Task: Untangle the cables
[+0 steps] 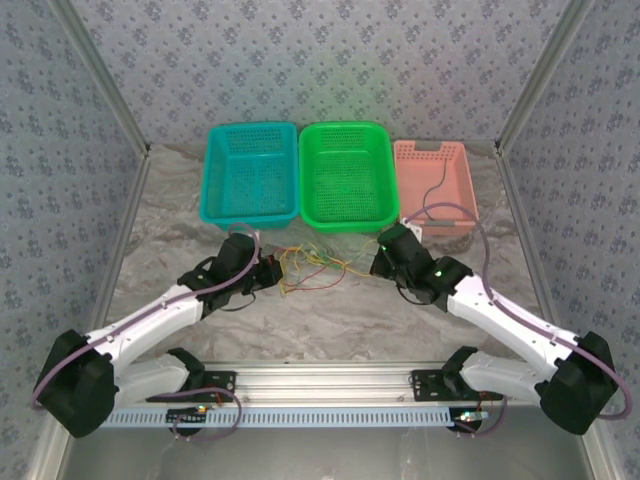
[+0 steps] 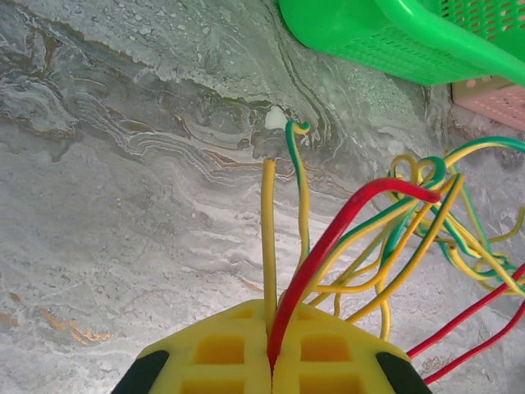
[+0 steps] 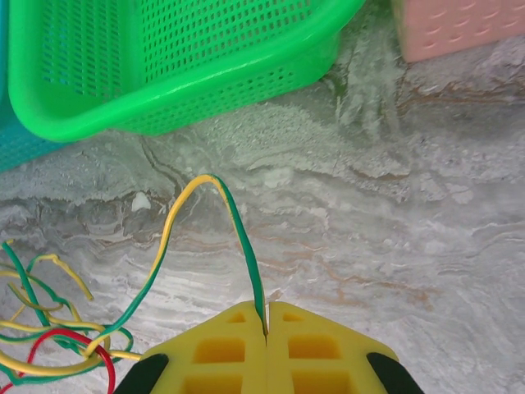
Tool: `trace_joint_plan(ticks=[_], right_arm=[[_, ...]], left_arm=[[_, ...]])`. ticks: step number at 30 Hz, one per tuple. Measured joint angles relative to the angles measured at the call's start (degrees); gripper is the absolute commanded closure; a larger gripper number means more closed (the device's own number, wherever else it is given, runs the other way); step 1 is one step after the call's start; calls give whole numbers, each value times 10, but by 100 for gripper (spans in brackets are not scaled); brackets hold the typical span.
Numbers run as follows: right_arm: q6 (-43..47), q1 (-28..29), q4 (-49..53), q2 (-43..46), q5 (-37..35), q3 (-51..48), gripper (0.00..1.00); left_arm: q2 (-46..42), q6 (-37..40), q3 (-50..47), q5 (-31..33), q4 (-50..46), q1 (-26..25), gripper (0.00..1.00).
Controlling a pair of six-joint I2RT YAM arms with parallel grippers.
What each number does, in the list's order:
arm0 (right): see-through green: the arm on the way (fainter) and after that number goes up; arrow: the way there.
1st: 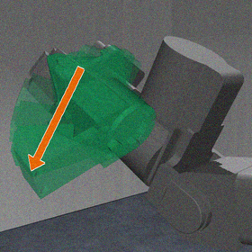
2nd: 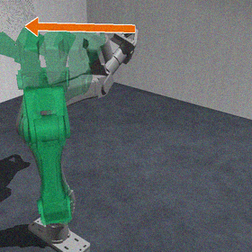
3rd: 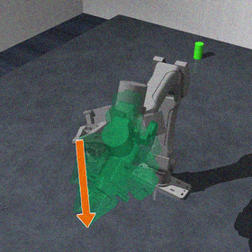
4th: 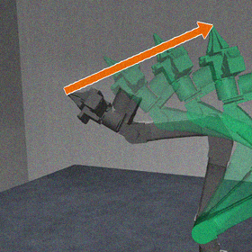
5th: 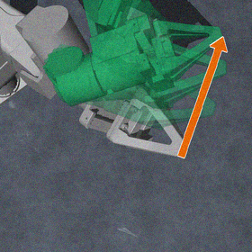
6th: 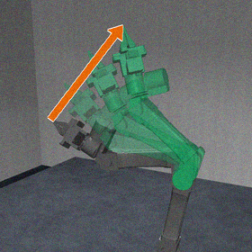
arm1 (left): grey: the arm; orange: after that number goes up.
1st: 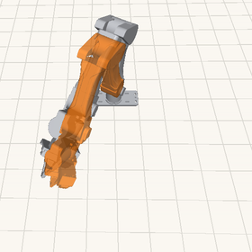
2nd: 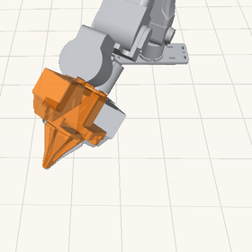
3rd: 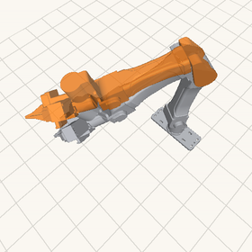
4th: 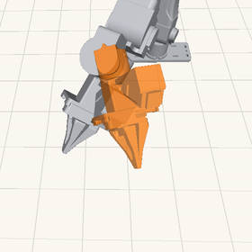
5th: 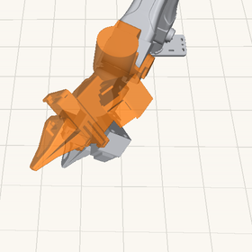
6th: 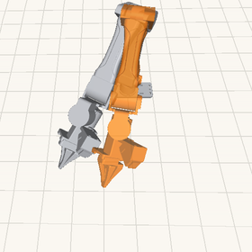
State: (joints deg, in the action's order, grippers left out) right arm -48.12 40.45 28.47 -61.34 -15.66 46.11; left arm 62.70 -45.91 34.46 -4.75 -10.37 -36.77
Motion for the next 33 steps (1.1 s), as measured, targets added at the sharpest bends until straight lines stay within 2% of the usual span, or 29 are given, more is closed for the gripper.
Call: trace_joint_plan(ticks=[9,17,29,33], right_arm=[[21,-43,29,39,2,0,100],[43,-103,46,71,33,0,100],[57,-124,63,56,48,0,100],[68,-132,52,56,73,-1,100]], left_arm=[[0,7,20,23,-31,-3,100],[0,9,30,42,-51,-6,100],[17,20,44,42,-64,-9,100],[39,28,52,38,-60,-12,99]])
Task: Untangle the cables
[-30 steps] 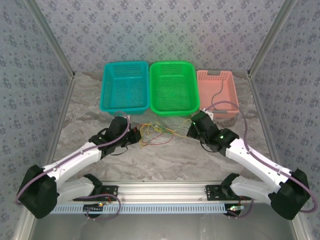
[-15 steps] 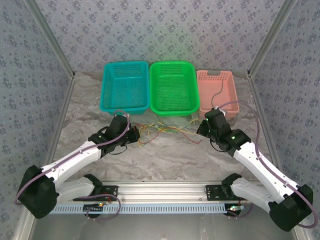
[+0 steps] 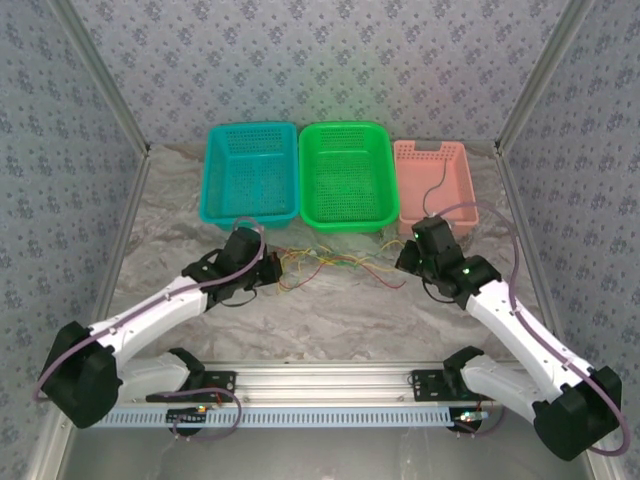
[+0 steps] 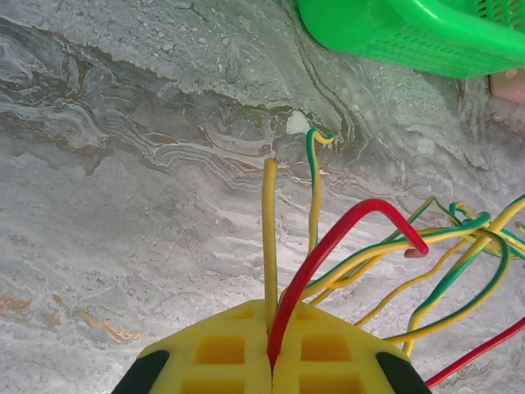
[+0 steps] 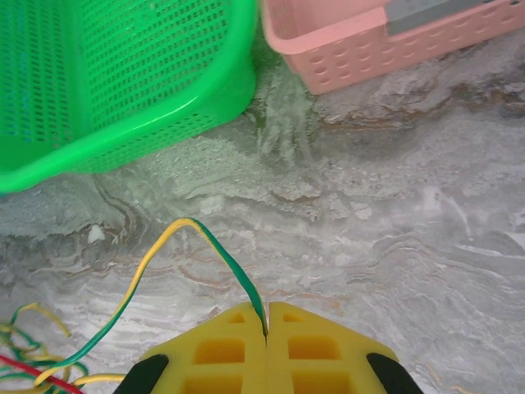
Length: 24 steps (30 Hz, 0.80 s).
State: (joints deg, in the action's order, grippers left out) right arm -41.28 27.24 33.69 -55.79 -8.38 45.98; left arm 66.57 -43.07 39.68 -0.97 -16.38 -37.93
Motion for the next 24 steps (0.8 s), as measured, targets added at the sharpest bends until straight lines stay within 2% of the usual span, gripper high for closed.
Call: trace_joint_plan(ticks=[3,5,8,9,13,16,18,21,24], right_arm=[[8,2,-14,-31,18,0,100],[11,9,-18,-62,18,-2,100],[14,15,-18,-87,18,-11,100],[15,15,-18,-87,17,-15,100],[20,15,-18,-87,17,-20,100],[23,15,-18,-87,17,-20,100],[24,15,-18,-87,17,-20,100],[28,15,-18,-87,18,-20,100],[33,15,-18,-87,18,-20,100]], left_arm=[[34,4,0,4,0,-9,95],[58,5,0,12,-2,-23,87],[73,6,1,26,-9,-38,67],[73,4,1,30,-11,-40,65],[73,2,8,47,-23,-41,68],[73,1,12,56,-29,-41,84],[73,3,12,59,-32,-41,88],[73,7,12,60,-33,-41,81],[73,16,21,60,-36,-55,65]])
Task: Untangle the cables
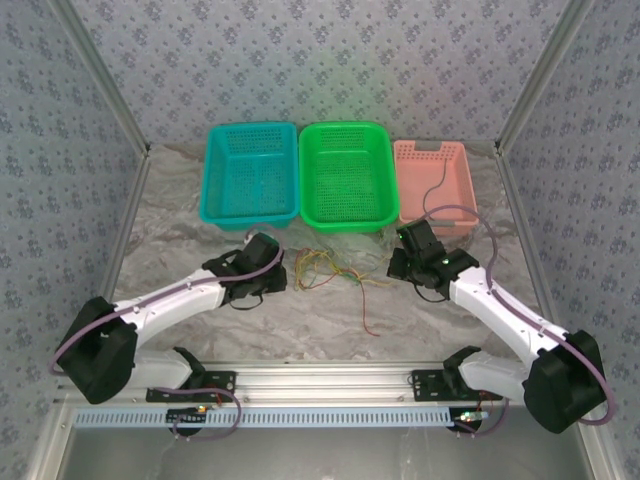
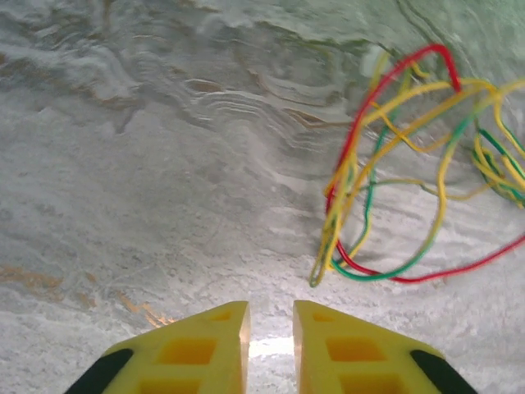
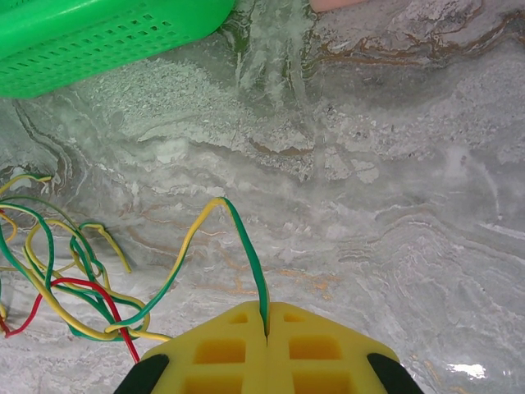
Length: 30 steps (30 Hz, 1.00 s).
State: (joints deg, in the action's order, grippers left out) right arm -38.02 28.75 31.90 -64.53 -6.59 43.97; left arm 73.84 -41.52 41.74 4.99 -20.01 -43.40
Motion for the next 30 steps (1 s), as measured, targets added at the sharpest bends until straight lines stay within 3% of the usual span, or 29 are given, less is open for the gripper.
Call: trace_joint_plan(ticks=[3,12,16,23,30], right_arm=[[2,0,0,0,1,0,100],[4,0,-11,0,21,0,100],[13,0,-16,0,32,0,100],[20,0,-23,3,43,-5,100],[21,0,-27,7,49,-8,100]], left_arm=[[6,4,25,-2,2,-36,48],[137,-9,143,-6,40,-108,46],[202,18,219,9,28,-122,28],[266,18,324,35,-18,-126,34],[293,-50,324,42,-38,-124,34]])
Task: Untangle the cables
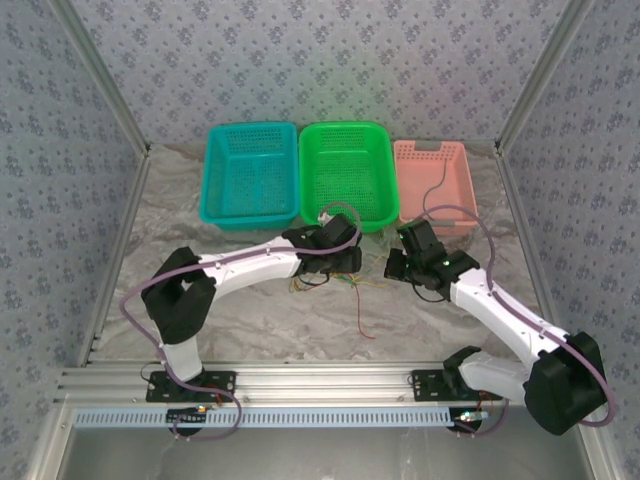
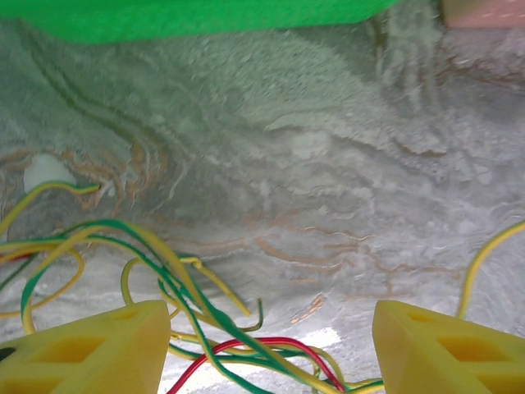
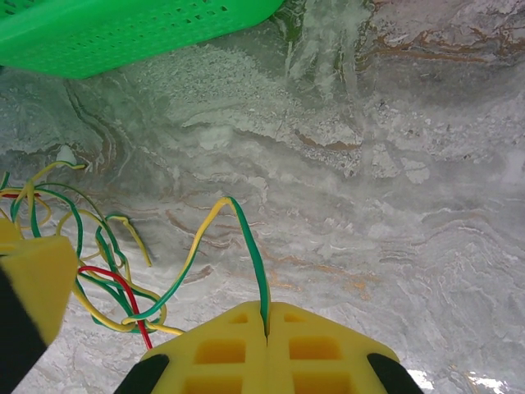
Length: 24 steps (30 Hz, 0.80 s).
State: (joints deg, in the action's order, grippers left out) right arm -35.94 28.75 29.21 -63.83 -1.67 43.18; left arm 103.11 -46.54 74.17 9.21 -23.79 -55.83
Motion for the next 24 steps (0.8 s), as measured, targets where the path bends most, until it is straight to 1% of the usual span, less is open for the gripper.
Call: trace_joint_plan(ticks=[4,6,8,11,12,13,14,17,19,24], right_arm=[[0,0,-3,2,1,-1,100],[0,0,-4,3,2,-2,100],[0,0,-5,5,2,-2,100],[0,0,-6,7,2,-3,100],[0,0,-7,8,2,-3,100],[0,0,-7,9,2,-3,100],[0,1,-7,11,2,-3,100],[0,0,-6,22,1,-4,100],[0,-4,-4,33,0,-4,100],[3,-49,24,64,10,3,100]], left_arm=[[1,-39,-16,-1,0,3,35],[1,-54,-22,-2,0,7,41],[1,-68,-27,-6,7,11,52],[3,-86,-36,-14,31,23,73],[4,-91,-40,-16,40,27,80],[4,-96,-44,-17,48,30,93],[4,-104,-49,-19,57,34,100],[2,-118,-68,-7,77,38,100],[-16,-123,-95,8,84,38,100],[-120,-131,-179,24,100,56,100]])
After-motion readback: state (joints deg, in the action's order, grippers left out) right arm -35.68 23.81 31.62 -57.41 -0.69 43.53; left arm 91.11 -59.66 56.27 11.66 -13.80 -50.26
